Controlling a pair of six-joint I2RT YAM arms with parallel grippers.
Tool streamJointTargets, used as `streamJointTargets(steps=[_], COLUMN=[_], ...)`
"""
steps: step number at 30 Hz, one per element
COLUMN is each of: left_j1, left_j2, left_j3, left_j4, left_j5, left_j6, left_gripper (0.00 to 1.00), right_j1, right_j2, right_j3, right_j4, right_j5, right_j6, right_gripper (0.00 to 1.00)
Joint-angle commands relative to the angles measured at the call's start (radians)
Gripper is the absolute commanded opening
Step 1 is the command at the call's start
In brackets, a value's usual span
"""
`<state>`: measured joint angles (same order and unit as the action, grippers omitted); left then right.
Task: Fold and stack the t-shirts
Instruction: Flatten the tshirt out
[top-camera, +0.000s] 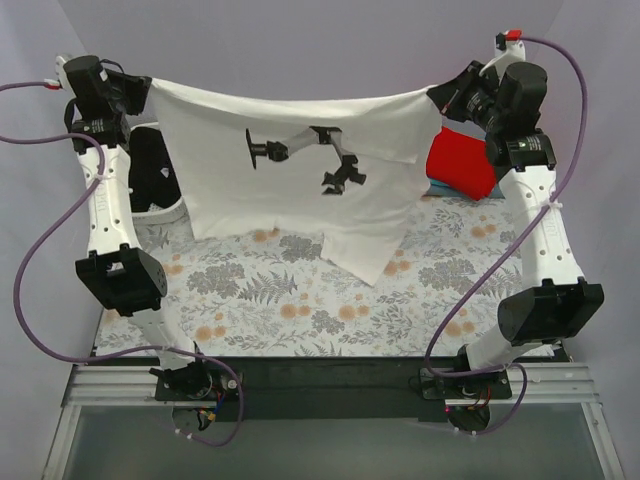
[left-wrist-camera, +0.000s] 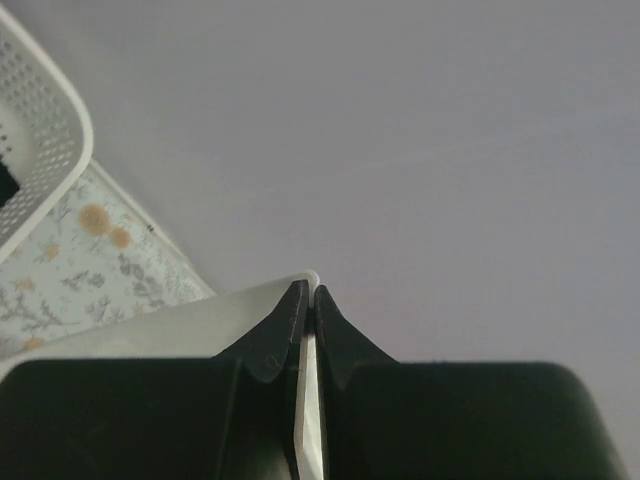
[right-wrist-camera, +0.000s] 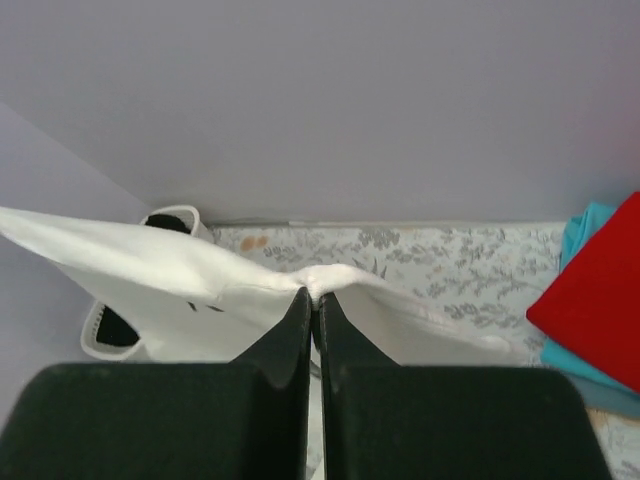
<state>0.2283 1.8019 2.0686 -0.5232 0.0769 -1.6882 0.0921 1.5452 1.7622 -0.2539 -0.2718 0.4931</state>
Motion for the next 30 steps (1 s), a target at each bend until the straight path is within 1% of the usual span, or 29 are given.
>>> streamJointTargets(steps=[1, 2, 4, 7, 8, 9, 10, 11, 12, 14, 15, 16, 17, 18, 19, 20, 22, 23, 25, 26, 30], left_j1=[0.069, 0.08, 0.097, 0.101, 0.101, 0.101, 0.101, 0.103, 0.102, 0.101, 0.101, 0.101, 0.101, 0.101, 0.101, 0.101, 0.1, 0.101, 0.101, 0.1, 0.101], left_j2=[-0.015, 0.008, 0.016, -0.012, -0.027, -0.068, -0.093, -0.117, -0.171, -0.225, -0.248, -0.29, -0.309, -0.328, -0.358, -0.371, -0.391, -0.397, -0.397, -0.394, -0.401], left_j3=[0.182, 0.227, 0.239, 0.159, 0.118, -0.004, -0.066, -0.146, -0.283, -0.437, -0.503, -0.641, -0.698, -0.764, -0.818, -0.919, -1.005, -1.078, -1.139, -1.177, -1.242], left_j4=[0.087, 0.091, 0.098, 0.11, 0.12, 0.133, 0.164, 0.179, 0.211, 0.238, 0.247, 0.258, 0.261, 0.262, 0.265, 0.265, 0.269, 0.267, 0.264, 0.259, 0.236], left_j5=[0.104, 0.124, 0.153, 0.156, 0.162, 0.172, 0.182, 0.185, 0.19, 0.189, 0.189, 0.185, 0.173, 0.17, 0.163, 0.146, 0.13, 0.124, 0.109, 0.1, 0.066], left_j6=[-0.053, -0.062, -0.074, -0.065, -0.059, -0.056, -0.056, -0.053, -0.047, -0.041, -0.041, -0.036, -0.031, -0.028, -0.021, -0.015, -0.011, -0.01, -0.007, -0.005, 0.005], left_gripper=[0.0, 0.0, 0.0, 0.0, 0.0, 0.0, 0.0, 0.0, 0.0, 0.0, 0.0, 0.0, 0.0, 0.0, 0.0, 0.0, 0.0, 0.0, 0.0, 0.0, 0.0], right_j1=[-0.003, -0.005, -0.006, -0.008, -0.009, -0.009, -0.009, -0.012, -0.011, -0.011, -0.011, -0.011, -0.011, -0.012, -0.012, -0.012, -0.014, -0.014, -0.017, -0.015, -0.017], right_j2=[-0.042, -0.039, -0.04, -0.043, -0.054, -0.065, -0.086, -0.102, -0.134, -0.164, -0.181, -0.209, -0.22, -0.23, -0.24, -0.252, -0.258, -0.255, -0.235, -0.226, -0.182], right_j3=[0.172, 0.178, 0.177, 0.122, 0.061, 0.016, -0.027, -0.128, -0.179, -0.291, -0.396, -0.459, -0.512, -0.614, -0.657, -0.7, -0.817, -0.851, -0.921, -0.937, -0.983], right_j4=[0.17, 0.171, 0.177, 0.177, 0.179, 0.182, 0.185, 0.189, 0.202, 0.209, 0.218, 0.225, 0.226, 0.228, 0.228, 0.229, 0.226, 0.226, 0.226, 0.223, 0.19], right_j5=[0.026, 0.049, 0.062, 0.06, 0.053, 0.049, 0.046, 0.04, 0.036, 0.029, 0.028, 0.022, 0.016, 0.013, 0.01, 0.005, 0.005, 0.006, 0.008, 0.002, 0.029], right_j6=[-0.03, -0.034, -0.047, -0.047, -0.047, -0.042, -0.031, -0.028, -0.018, -0.007, -0.001, 0.004, 0.013, 0.018, 0.022, 0.024, 0.033, 0.035, 0.035, 0.036, 0.021], right_gripper=[0.01, 0.01, 0.01, 0.01, 0.01, 0.01, 0.01, 0.01, 0.01, 0.01, 0.01, 0.01, 0.01, 0.01, 0.01, 0.01, 0.01, 0.01, 0.01, 0.01, 0.01])
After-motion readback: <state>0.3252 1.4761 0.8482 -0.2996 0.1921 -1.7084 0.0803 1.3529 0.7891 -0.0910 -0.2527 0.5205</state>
